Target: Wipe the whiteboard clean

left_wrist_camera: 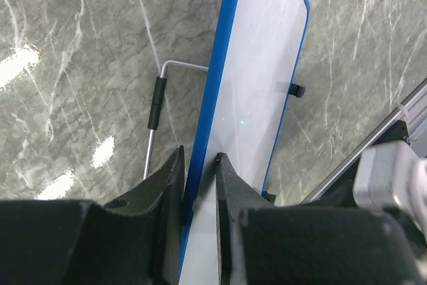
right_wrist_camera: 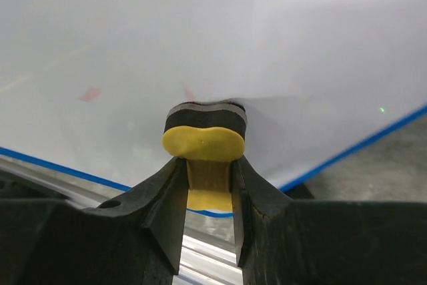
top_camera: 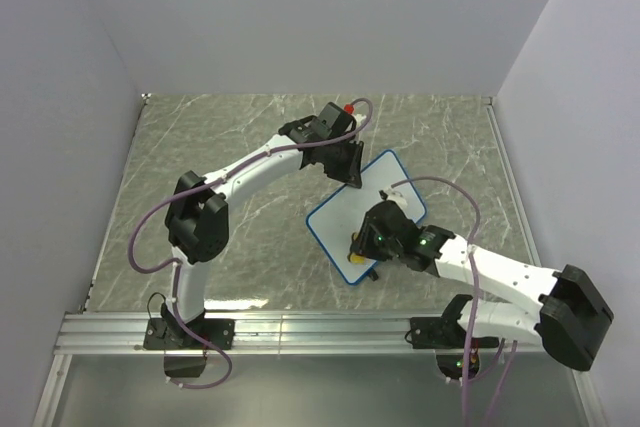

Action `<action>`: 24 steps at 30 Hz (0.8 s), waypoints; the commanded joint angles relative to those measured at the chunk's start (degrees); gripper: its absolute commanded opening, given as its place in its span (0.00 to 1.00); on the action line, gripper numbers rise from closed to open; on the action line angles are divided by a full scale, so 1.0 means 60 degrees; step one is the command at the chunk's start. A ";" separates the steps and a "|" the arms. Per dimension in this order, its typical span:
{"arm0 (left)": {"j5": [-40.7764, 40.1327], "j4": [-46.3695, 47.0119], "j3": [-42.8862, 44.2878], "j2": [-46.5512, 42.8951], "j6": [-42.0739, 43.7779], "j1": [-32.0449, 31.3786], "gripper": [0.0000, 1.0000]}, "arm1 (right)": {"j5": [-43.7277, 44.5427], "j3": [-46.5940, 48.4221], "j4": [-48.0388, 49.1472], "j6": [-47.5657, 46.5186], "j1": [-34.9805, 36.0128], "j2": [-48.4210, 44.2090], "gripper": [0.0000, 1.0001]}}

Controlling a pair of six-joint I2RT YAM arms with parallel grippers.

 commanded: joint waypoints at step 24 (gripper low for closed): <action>-0.0149 -0.1172 -0.0782 -0.0409 -0.0437 -0.0461 0.00 | 0.0780 0.0187 0.2095 -0.0070 -0.1043 0.0154 0.00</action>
